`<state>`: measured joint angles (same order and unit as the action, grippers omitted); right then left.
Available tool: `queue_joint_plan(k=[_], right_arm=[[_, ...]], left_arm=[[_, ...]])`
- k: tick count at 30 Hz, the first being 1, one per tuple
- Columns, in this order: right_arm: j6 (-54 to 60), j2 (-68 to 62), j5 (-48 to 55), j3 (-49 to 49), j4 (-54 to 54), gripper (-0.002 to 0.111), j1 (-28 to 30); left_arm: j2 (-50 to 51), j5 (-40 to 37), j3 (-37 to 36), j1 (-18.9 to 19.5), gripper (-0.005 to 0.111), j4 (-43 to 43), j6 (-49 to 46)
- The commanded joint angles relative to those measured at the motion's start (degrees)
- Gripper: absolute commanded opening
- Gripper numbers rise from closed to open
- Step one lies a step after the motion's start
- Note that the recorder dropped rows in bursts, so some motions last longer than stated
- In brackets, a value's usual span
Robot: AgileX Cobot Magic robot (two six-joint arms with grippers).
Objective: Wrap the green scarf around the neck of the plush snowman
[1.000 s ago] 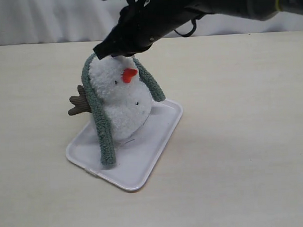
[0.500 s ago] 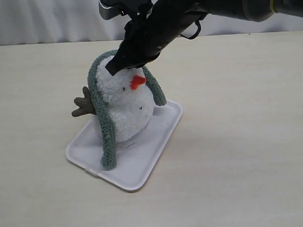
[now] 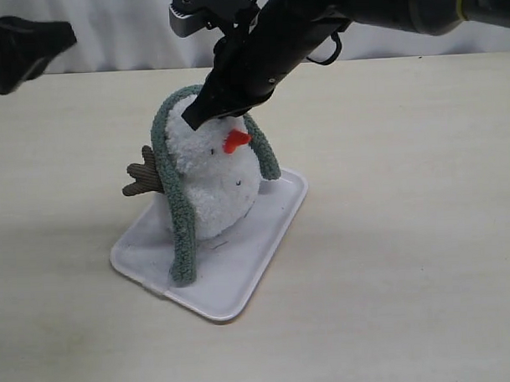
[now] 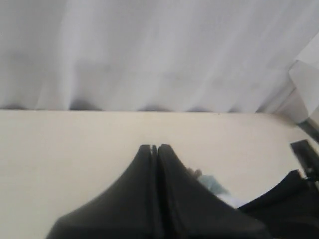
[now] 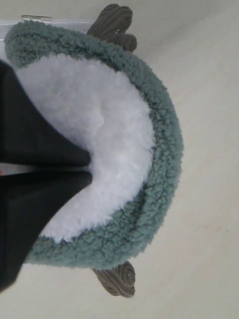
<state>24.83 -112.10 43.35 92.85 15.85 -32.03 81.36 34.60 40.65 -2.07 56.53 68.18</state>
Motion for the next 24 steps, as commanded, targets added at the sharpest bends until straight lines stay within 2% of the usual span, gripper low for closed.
queue_joint_plan(k=[1,7,10,12,15,18,20,22,24], right_arm=[[-0.62,-0.28,2.40,-0.34,-0.97,0.004,0.11],[-0.62,-0.28,2.40,-0.34,-0.97,0.004,0.11],[-0.61,-0.28,2.27,-0.34,-0.97,0.004,0.11],[-0.61,-0.28,1.90,-0.34,-0.97,0.004,0.11],[-0.64,-0.28,1.56,-0.34,-0.97,0.004,0.11],[-0.64,-0.28,1.68,-0.34,-1.94,0.004,0.11],[-0.64,-0.28,2.07,-0.34,-1.94,0.004,0.11],[-0.64,-0.28,2.49,-0.34,-1.94,0.004,0.11],[-0.64,-0.28,3.05,-0.34,-1.94,0.004,0.11]], left_arm=[[7.31,2.09,3.31,-0.31,0.000,8.21,0.18],[13.52,7.24,8.90,-0.31,0.000,26.15,0.40],[15.37,7.24,10.05,-0.31,0.000,25.68,0.40],[17.06,10.26,11.26,-0.31,0.000,25.39,-2.04],[21.70,19.93,15.15,-0.41,0.000,25.45,-2.88],[26.41,23.88,16.16,-0.68,0.000,24.17,-12.15],[30.18,29.86,16.16,-0.68,0.000,22.81,-18.78],[31.75,33.30,16.16,-0.68,0.000,21.28,-21.73],[31.89,31.39,16.16,-0.68,0.000,20.29,-21.42]])
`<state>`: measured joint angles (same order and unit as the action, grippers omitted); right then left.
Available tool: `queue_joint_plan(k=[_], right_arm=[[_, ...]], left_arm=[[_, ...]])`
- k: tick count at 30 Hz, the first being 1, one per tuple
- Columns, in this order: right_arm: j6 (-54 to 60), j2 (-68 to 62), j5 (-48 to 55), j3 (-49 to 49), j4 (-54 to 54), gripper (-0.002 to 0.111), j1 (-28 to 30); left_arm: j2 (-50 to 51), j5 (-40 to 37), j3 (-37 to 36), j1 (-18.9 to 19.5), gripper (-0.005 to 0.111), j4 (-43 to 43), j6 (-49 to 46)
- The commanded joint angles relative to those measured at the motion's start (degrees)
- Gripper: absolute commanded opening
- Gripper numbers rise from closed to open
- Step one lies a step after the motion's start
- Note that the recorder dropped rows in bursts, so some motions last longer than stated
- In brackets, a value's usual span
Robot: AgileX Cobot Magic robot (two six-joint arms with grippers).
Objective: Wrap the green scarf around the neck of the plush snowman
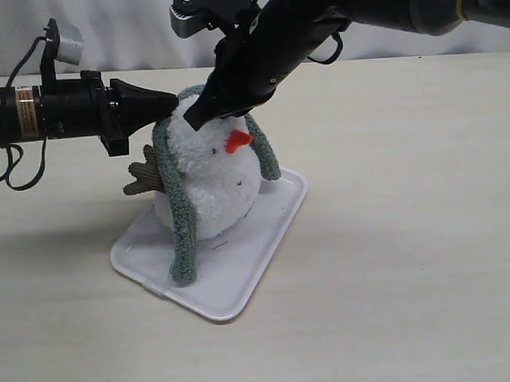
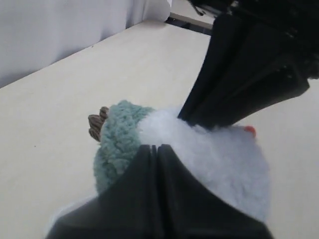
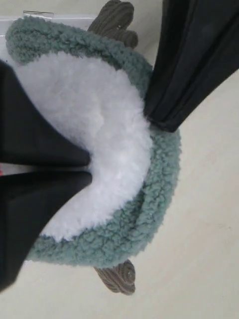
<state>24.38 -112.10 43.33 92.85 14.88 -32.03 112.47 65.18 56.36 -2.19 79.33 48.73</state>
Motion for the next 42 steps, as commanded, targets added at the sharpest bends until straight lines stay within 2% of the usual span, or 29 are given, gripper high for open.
queue_joint_plan(k=[1,2,4,9,13,16,22,27,30,33,35,36,38,42], right_arm=[[-0.19,-0.28,3.18,-0.34,-0.98,0.004,0.11],[-0.19,-0.28,3.29,-0.34,-0.98,0.004,0.11],[-0.19,-0.28,3.44,-0.34,-1.07,0.004,-0.13],[-0.19,-0.28,3.44,-0.34,-1.07,0.004,-0.13],[-0.19,-0.28,3.44,-0.34,-1.07,0.004,-0.13],[-0.19,-0.28,3.67,-0.34,-1.07,0.004,-0.12],[-0.19,-0.28,4.67,-0.34,-1.07,0.004,-0.12],[-0.19,-0.28,4.67,-0.34,-1.07,0.004,-0.12],[-0.19,-0.28,4.47,-0.34,-1.07,0.004,-0.12],[-0.19,-0.28,4.17,-0.34,-1.37,0.004,-0.12],[-0.19,-0.28,3.93,-0.34,-1.51,0.004,-0.12],[-0.19,-0.28,3.93,-0.34,-1.51,0.004,-0.12],[-0.19,-0.28,3.93,-0.34,-1.51,0.004,-0.12],[-0.19,-0.28,4.10,-0.34,-1.51,0.004,-0.12]], left_arm=[[0.78,-3.06,0.44,-0.56,0.000,-2.51,-0.61],[0.78,-9.01,0.44,-0.56,0.000,-2.67,0.72],[0.78,-13.70,0.44,-0.56,0.000,-2.94,1.09],[0.78,-12.96,0.44,-0.93,0.000,-0.09,3.27],[0.78,-19.52,0.44,-3.57,0.000,4.93,5.10],[0.78,-23.04,0.44,-5.38,0.000,4.24,3.60],[-0.58,-22.40,0.44,-4.92,0.000,-0.66,1.87],[-5.42,-20.99,0.44,-2.05,0.000,-1.06,5.70],[-7.36,-12.59,0.44,0.06,0.000,-1.26,9.23],[-7.10,-4.06,0.44,0.60,0.000,2.94,8.23],[-5.74,-6.70,0.44,-1.10,0.000,5.70,5.78],[-4.47,-13.07,0.44,-2.57,0.000,5.38,5.47],[-1.92,-20.49,0.44,-4.55,0.000,2.88,3.81],[0.34,-20.46,0.44,-5.54,0.000,2.31,1.68]])
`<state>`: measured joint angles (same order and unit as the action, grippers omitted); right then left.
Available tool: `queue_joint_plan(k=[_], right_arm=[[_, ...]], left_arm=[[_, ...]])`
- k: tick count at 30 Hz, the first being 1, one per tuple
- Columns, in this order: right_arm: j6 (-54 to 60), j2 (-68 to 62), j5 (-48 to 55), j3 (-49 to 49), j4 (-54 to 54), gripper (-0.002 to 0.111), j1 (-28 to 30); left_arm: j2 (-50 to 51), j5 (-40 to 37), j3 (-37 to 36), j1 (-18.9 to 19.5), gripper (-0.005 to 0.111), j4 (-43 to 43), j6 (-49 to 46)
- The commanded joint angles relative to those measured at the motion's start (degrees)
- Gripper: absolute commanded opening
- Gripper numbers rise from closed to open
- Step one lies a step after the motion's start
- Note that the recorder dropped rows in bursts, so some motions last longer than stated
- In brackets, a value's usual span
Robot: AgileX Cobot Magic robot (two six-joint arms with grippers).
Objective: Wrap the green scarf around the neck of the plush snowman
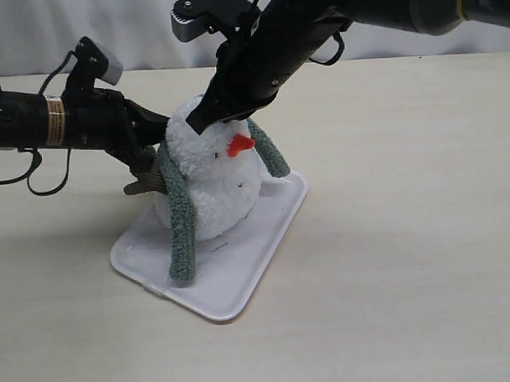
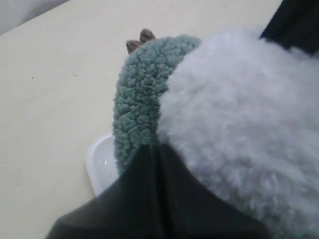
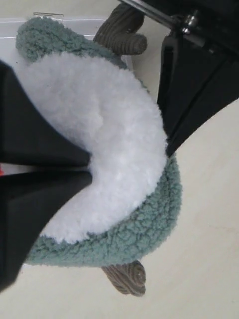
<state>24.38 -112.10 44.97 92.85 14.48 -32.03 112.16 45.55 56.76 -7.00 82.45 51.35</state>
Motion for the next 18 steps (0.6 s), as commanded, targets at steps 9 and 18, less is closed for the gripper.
queue_joint_plan(k=[9,18], right_arm=[[-0.19,-0.28,2.77,-0.34,-1.10,0.004,-0.12],[-0.19,0.36,1.78,-0.23,-0.91,0.008,-0.12]], left_arm=[[0.65,-0.26,0.05,-0.72,0.000,7.42,5.88],[0.47,11.20,0.05,-0.72,0.000,0.86,0.69]])
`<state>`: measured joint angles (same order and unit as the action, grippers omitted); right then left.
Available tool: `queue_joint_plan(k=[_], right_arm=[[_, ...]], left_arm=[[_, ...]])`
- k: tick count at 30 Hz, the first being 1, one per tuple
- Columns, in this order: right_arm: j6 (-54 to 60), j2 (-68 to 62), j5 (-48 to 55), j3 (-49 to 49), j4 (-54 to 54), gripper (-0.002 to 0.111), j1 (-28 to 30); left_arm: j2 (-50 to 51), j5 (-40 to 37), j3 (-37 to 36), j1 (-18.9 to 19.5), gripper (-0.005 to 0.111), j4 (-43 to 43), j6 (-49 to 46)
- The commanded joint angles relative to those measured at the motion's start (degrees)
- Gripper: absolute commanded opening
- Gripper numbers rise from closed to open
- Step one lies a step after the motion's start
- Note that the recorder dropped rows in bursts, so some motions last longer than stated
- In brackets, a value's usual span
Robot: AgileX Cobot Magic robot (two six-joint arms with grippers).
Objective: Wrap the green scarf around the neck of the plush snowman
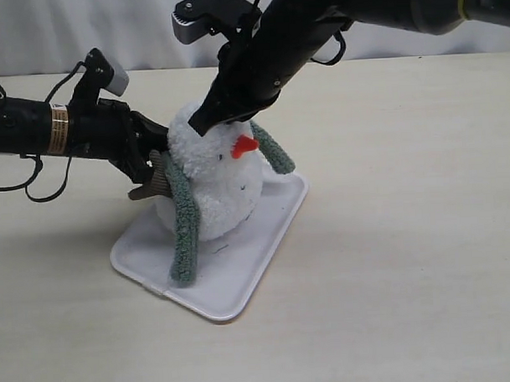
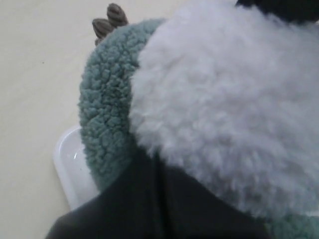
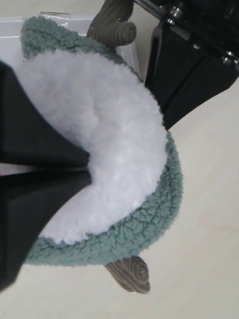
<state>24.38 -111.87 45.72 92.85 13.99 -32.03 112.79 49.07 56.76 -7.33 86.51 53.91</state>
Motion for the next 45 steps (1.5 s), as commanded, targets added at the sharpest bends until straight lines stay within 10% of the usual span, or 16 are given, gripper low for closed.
queue_joint_plan(k=[1,10,26,45], right_arm=[[-0.02,0.45,1.03,-0.23,-0.42,0.010,-0.12],[-0.02,6.39,0.89,-0.23,-0.42,0.045,-0.12],[-11.52,16.92,2.09,-6.98,-12.00,0.046,7.30],[6.79,0.81,-16.54,-18.19,1.99,0.047,9.37]], left_arm=[[-0.17,7.94,0.05,-0.40,0.000,-3.21,-1.88],[-0.17,6.06,0.05,-0.40,0.000,-3.21,-1.88],[-0.17,6.07,0.05,-0.40,0.000,-2.70,-1.88],[-0.17,6.07,0.05,-0.40,0.000,-2.36,-1.88]])
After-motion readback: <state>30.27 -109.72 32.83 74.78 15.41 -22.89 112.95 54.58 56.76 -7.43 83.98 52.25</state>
